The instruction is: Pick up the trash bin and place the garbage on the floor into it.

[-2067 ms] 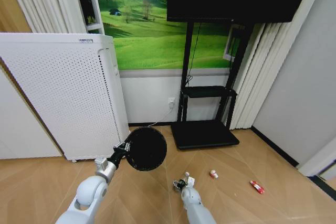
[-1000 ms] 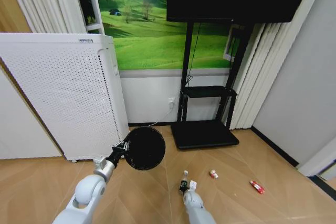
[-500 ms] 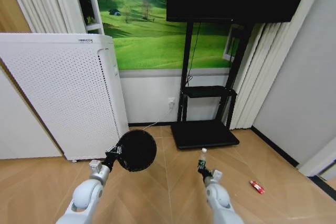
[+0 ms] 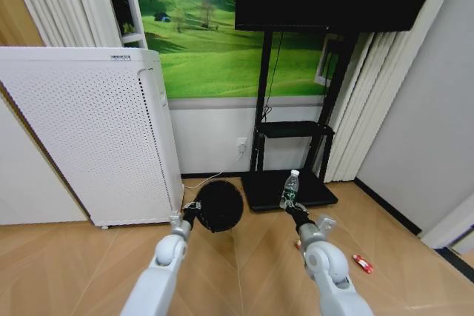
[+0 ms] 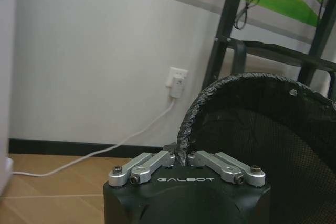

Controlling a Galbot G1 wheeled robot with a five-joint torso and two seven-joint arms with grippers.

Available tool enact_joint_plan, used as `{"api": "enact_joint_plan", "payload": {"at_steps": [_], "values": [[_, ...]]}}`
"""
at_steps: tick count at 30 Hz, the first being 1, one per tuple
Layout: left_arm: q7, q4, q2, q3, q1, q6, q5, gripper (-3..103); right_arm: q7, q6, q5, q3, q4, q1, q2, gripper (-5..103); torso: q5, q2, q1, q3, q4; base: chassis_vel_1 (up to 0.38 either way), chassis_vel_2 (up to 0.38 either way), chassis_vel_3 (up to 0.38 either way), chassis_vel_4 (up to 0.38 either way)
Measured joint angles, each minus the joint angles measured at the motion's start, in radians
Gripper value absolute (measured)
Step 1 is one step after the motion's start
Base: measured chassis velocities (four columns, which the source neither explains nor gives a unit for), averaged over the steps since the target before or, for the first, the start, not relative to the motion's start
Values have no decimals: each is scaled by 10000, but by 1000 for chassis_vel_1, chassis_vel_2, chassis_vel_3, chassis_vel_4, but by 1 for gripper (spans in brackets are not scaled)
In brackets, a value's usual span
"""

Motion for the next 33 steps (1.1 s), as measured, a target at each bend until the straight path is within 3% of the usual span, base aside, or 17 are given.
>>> {"api": "enact_joint_plan", "payload": {"at_steps": [9, 17, 27, 28, 33], "values": [[149, 1054, -672, 701, -668, -157, 162, 3, -616, -546, -449, -604, 158, -221, -393, 21, -2, -2, 0, 1, 2, 0, 0, 0, 0], [184, 901, -568, 962, -747, -121, 6, 3, -1080, -240, -1187, -1076, -742, -255, -522, 21, -1, -2, 0, 0, 3, 0, 0, 0, 0], [240, 774, -459, 972, -778, -64, -96, 3, -973, -150, -2044, -1740, -1275, -44, -402, 19, -3, -2, 0, 0, 3, 0, 0, 0, 0], [238, 696, -461, 1002, -748, -52, -121, 3, -935, -79, -2151, -1769, -1412, 32, -381, 30, -3, -2, 0, 0, 3, 0, 0, 0, 0], [230, 618, -463, 1026, -701, -24, -128, 3, -907, -35, -2200, -1763, -1462, 76, -374, 46, -3, -2, 0, 0, 2, 0, 0, 0, 0]]}}
